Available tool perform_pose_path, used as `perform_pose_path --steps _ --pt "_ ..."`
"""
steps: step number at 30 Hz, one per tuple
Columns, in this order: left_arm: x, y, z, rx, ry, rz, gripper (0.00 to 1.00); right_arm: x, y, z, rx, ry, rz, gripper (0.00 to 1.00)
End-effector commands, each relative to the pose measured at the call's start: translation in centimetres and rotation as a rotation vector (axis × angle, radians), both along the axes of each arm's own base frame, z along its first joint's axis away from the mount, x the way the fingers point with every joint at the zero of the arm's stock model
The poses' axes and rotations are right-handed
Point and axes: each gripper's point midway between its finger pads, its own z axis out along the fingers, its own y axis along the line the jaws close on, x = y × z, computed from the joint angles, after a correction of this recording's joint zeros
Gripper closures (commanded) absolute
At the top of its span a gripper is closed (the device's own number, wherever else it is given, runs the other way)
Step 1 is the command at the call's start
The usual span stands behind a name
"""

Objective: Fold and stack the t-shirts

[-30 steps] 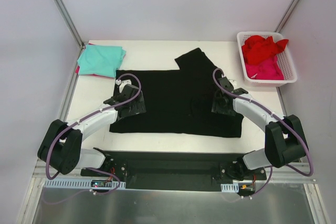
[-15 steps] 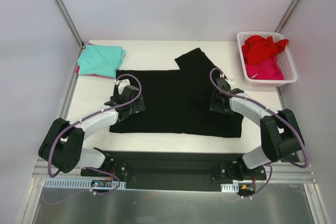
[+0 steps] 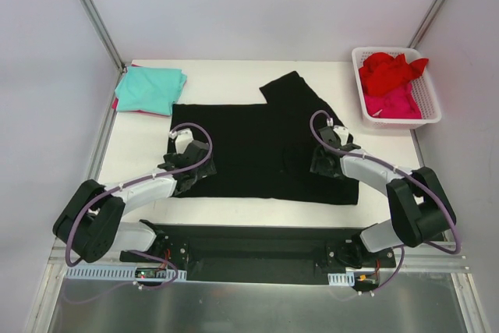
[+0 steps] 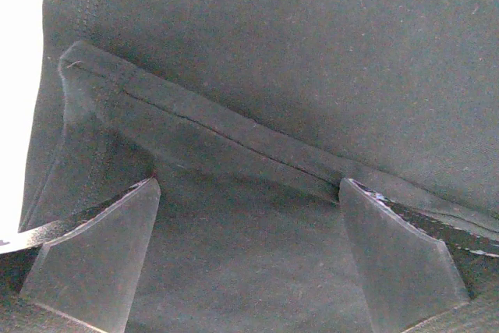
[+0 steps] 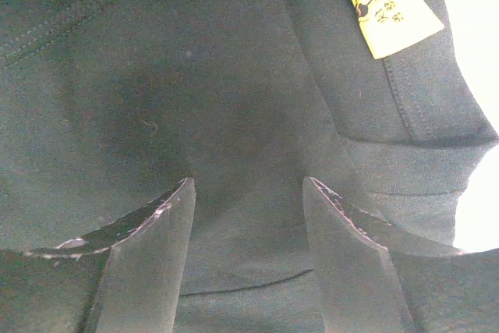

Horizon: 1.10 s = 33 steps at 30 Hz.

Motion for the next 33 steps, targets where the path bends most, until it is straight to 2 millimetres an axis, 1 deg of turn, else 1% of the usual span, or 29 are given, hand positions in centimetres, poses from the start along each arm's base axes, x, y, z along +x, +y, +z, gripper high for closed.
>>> perform_pose_path --steps 1,2,4,6,9,10,11,12,14,18,22,27,29,32,33 --pt "-1.4 -0.8 -1.8 -0.012 0.037 0.016 0.01 -2.1 0.7 -0.9 0.007 0.039 0.020 0.39" --pt "-1.7 -1.3 -2.0 -0.024 0.043 0.007 0.01 -2.6 0.7 -1.2 0.004 0.049 0.027 0.39" --pt "-2.3 -1.6 -2.2 -0.026 0.047 -0.004 0.01 -3.3 0.5 -1.2 -0.001 0.065 0.024 0.38" --pt "-2.9 -1.9 -2.3 -0.031 0.049 -0.011 0.01 -3.8 0.7 -1.2 0.011 0.075 0.036 0.38" --pt "-3.7 -1.7 -2.3 -0.018 0.066 -0.012 0.01 -4.9 1.1 -0.6 0.024 0.099 0.041 0.38" --pt "-4.1 -1.4 -2.4 -0.005 0.077 -0.011 0.01 -5.3 0.8 -0.4 0.009 0.109 0.033 0.38" --pt "-4.3 -1.3 -2.3 -0.003 0.081 -0.007 0.01 -5.6 0.9 -0.3 0.002 0.112 0.036 0.38" --pt "-4.5 -1.3 -2.0 -0.011 0.076 -0.010 0.01 -6.1 0.5 -0.3 -0.014 0.128 0.037 0.37" --pt "-5.1 -0.9 -1.8 -0.004 0.092 -0.004 0.01 -6.6 0.3 -0.2 -0.031 0.135 0.039 0.38" --pt "-5.7 -0.3 -0.6 -0.006 0.081 -0.006 0.01 -8.0 -0.4 -0.1 -0.048 0.158 0.039 0.38" --pt "-6.1 0.4 0.0 0.010 0.072 0.006 0.01 -8.4 -0.9 0.5 -0.043 0.127 0.036 0.37" --pt "-6.6 0.2 0.1 0.002 0.105 -0.006 0.01 -8.5 -0.8 1.5 -0.041 0.126 0.036 0.37" --pt "-7.1 0.4 0.1 0.008 0.124 -0.005 0.01 -8.3 -0.9 2.1 -0.048 0.105 0.038 0.37" --pt "-7.0 0.3 1.1 -0.001 0.116 -0.010 0.01 -8.0 -0.8 3.0 -0.041 0.089 0.043 0.37" --pt "-6.4 -0.2 2.3 -0.022 0.085 -0.020 0.01 -7.9 -0.6 3.4 -0.032 0.079 0.046 0.37"
